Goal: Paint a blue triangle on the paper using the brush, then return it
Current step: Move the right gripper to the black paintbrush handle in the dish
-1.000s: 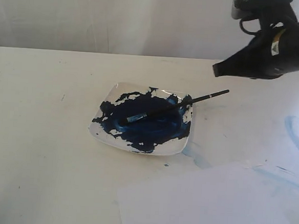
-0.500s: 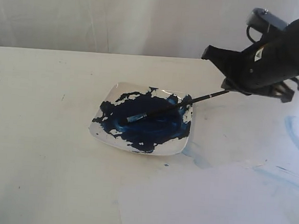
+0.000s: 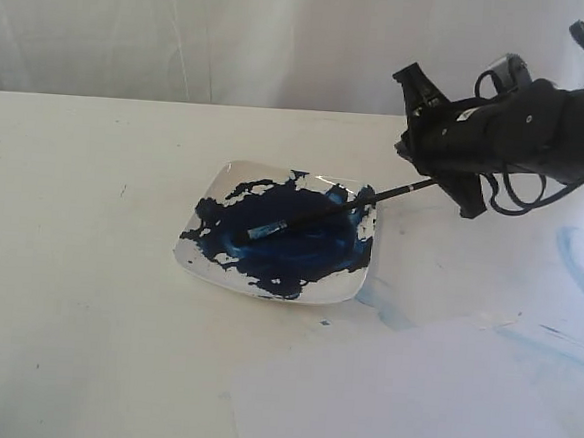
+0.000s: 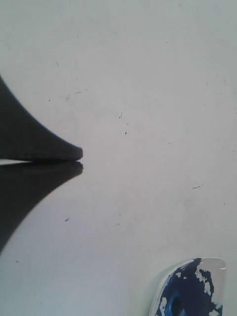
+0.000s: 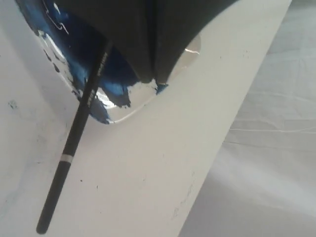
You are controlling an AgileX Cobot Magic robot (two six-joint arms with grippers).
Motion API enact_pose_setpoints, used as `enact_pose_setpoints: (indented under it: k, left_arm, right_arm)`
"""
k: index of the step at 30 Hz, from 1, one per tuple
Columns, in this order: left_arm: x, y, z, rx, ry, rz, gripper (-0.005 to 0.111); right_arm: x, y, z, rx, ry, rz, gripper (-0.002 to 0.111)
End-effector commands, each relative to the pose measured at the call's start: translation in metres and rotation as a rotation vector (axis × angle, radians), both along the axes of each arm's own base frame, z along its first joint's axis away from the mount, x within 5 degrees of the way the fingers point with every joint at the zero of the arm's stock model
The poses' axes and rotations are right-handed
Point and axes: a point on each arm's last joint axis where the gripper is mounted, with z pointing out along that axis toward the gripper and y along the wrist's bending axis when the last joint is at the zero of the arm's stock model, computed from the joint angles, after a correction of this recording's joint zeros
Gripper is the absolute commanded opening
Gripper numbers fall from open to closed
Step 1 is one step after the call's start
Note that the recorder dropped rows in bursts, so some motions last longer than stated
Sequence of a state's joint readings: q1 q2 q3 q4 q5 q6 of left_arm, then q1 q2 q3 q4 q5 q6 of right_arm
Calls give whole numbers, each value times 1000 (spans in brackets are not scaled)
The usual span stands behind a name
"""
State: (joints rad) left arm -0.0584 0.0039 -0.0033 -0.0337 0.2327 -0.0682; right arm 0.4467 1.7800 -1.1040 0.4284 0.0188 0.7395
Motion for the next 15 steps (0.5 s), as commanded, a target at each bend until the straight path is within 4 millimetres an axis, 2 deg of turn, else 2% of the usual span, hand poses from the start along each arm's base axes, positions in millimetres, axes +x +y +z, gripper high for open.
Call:
enact_pose_setpoints:
  k: [1, 5, 7, 15]
  left_arm:
    - [0, 0, -1, -4, 1, -4, 0]
    - [0, 0, -1, -4, 1, -4, 0]
    - [0, 0, -1, -4, 1, -4, 0]
    - [0, 0, -1, -4, 1, -4, 0]
  right_arm:
    - [10, -4, -8, 0, -51, -42, 0]
    - [14, -3, -22, 61, 3, -105, 1]
    - [16, -3, -29, 111, 32, -154, 7]
    - [21, -2, -52, 127, 69, -199, 43]
